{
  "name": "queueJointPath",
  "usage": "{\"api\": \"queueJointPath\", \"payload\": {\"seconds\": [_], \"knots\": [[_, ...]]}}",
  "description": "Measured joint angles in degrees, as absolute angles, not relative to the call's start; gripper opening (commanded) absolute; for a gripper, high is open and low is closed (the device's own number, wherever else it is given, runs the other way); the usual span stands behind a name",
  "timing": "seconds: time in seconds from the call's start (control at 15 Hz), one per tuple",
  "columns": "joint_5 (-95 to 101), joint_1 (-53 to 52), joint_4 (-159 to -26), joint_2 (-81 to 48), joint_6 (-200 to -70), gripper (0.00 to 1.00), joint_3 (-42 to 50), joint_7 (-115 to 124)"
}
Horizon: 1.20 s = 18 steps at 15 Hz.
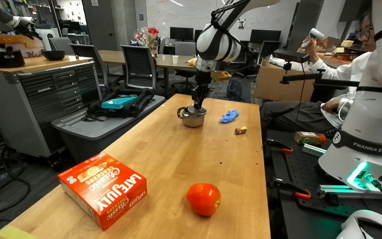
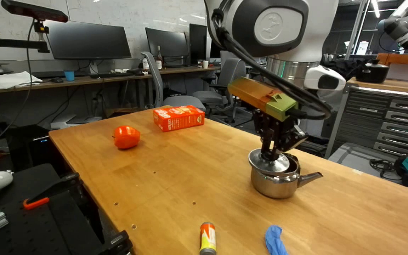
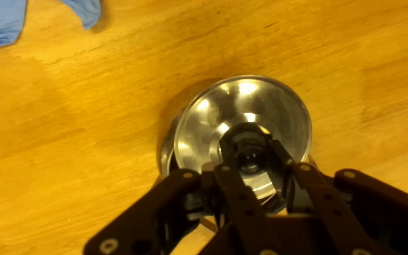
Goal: Put the lid on the kettle
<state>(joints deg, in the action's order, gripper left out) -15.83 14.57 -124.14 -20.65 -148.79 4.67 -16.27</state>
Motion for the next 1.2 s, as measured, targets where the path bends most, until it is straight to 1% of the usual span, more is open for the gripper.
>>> {"api": "queueJointPath", "payload": {"seconds": [0.53,1.2], "knots": [[-13.2,12.9,-124.1,-20.4,-148.9,0.15,1.7,-16.3],[-13.3,14.7,-123.7,-18.5,-149.0,0.15,2.3,-16.3]]}}
